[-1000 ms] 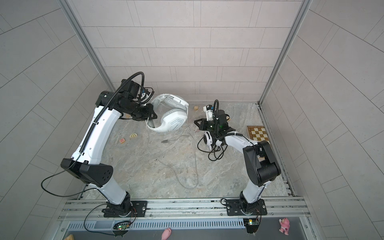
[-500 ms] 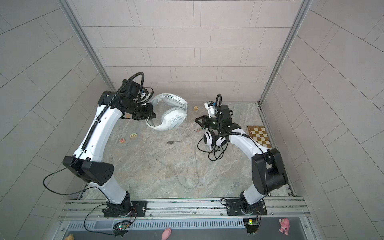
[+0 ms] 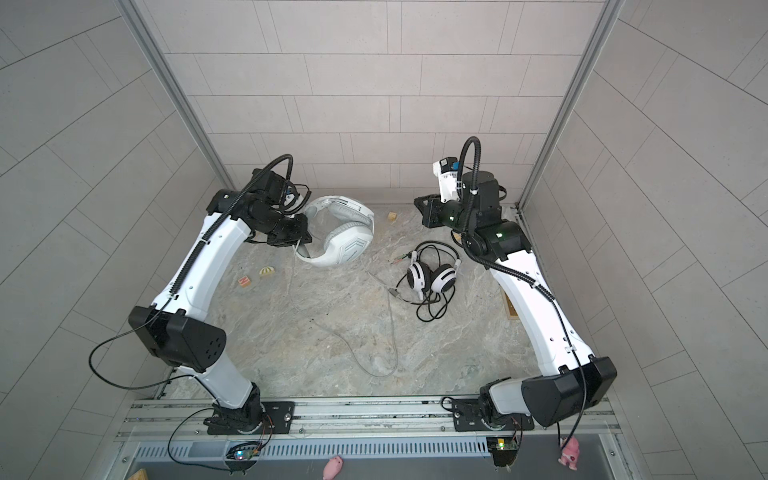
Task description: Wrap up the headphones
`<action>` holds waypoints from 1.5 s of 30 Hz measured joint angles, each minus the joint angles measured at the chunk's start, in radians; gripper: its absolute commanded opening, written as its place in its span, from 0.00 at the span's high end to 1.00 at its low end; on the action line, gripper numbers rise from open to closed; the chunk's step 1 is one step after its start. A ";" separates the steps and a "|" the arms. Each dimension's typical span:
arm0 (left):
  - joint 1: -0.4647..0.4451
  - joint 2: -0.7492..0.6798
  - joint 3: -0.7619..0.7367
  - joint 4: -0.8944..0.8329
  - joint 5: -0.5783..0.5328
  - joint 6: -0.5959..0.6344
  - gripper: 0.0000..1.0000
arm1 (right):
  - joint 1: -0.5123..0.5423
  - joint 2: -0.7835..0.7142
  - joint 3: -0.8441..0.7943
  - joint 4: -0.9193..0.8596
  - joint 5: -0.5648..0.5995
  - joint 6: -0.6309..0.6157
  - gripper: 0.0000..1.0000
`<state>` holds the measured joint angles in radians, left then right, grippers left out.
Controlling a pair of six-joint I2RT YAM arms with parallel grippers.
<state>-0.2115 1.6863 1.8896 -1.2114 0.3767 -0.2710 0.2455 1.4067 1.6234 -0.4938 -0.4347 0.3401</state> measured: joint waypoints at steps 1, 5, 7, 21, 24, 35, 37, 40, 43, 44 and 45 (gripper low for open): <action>0.000 -0.007 -0.006 -0.006 0.000 0.003 1.00 | -0.006 0.025 0.017 -0.009 0.010 -0.007 0.86; 0.000 -0.035 -0.010 -0.035 0.000 0.021 1.00 | -0.018 0.121 -0.002 0.012 -0.026 -0.031 0.80; 0.000 -0.052 -0.009 -0.051 -0.001 0.030 1.00 | -0.012 0.142 -0.090 0.047 -0.064 -0.037 0.77; 0.000 -0.074 0.003 -0.097 -0.002 0.055 1.00 | 0.200 0.052 -0.766 0.343 -0.300 -0.002 0.39; 0.000 -0.074 0.008 -0.096 0.000 0.054 1.00 | 0.245 0.035 -0.800 0.404 -0.303 -0.004 0.37; 0.000 -0.070 0.019 -0.096 0.021 0.051 1.00 | 0.352 0.332 -0.680 0.591 -0.316 -0.027 0.31; 0.000 -0.068 0.019 -0.096 0.022 0.051 1.00 | 0.352 0.358 -0.663 0.612 -0.326 -0.035 0.31; 0.000 -0.063 0.019 -0.096 0.026 0.051 1.00 | 0.351 0.384 -0.638 0.627 -0.346 -0.053 0.32; 0.000 -0.059 0.019 -0.095 0.027 0.051 1.00 | 0.358 0.393 -0.635 0.640 -0.356 -0.066 0.32; 0.000 -0.058 0.019 -0.095 0.027 0.051 1.00 | 0.362 0.397 -0.634 0.645 -0.356 -0.071 0.32; 0.000 -0.058 0.019 -0.095 0.028 0.051 1.00 | 0.365 0.404 -0.632 0.647 -0.357 -0.074 0.33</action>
<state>-0.2115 1.6287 1.9087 -1.3064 0.4046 -0.2199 0.6102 1.8103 0.9909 0.1535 -0.7918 0.2657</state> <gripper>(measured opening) 0.116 0.680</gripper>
